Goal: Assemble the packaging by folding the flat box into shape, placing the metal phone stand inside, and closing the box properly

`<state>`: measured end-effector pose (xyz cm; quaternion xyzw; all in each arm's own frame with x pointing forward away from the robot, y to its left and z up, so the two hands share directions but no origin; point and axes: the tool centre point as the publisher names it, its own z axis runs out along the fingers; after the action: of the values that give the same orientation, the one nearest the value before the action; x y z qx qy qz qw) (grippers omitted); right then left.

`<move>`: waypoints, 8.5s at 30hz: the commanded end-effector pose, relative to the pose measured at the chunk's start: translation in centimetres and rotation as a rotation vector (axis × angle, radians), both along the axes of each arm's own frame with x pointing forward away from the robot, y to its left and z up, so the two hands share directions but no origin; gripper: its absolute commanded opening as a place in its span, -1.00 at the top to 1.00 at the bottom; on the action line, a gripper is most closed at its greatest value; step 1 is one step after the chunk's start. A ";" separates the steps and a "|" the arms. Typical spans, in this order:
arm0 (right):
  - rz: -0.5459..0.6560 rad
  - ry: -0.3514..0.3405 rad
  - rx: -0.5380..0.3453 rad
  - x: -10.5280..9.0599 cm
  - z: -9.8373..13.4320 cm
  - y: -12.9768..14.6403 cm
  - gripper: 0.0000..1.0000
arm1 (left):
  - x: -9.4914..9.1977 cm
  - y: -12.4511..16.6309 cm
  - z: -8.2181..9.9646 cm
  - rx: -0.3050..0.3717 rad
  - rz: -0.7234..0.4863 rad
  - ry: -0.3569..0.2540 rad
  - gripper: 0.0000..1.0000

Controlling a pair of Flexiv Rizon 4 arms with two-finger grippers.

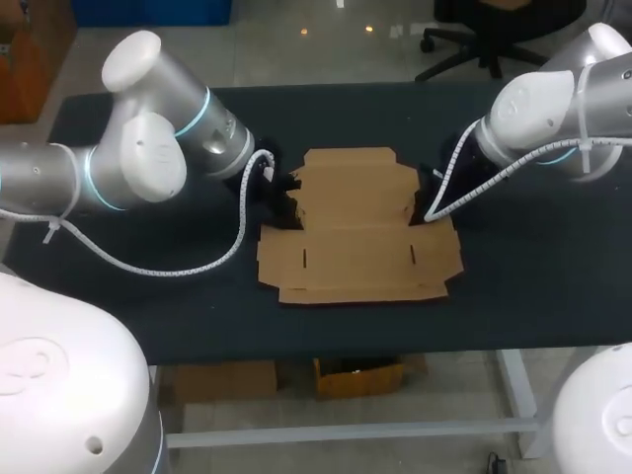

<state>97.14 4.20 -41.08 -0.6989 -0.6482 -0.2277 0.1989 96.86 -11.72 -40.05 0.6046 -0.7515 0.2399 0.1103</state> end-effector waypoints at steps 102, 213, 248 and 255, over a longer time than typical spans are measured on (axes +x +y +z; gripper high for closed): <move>-0.102 0.030 -0.166 -0.3 0.1 1.5 1.00 | -1.1 -2.0 0.7 0.097 0.045 0.037 1.00; -0.170 0.013 -0.161 -1.2 0.6 -0.6 1.00 | -1.2 -0.4 2.0 0.205 0.159 0.019 1.00; -0.113 0.005 -0.053 -2.9 4.1 -7.1 1.00 | -7.0 4.8 6.2 0.230 0.240 0.082 1.00; -0.126 -0.001 -0.054 -4.6 5.1 -8.8 1.00 | -9.5 6.2 7.6 0.230 0.256 0.095 1.00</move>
<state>93.70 -3.83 -36.83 -0.7444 -0.6097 -0.2169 0.1647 88.82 -6.38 -33.60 0.7126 -0.6877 0.1285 0.0525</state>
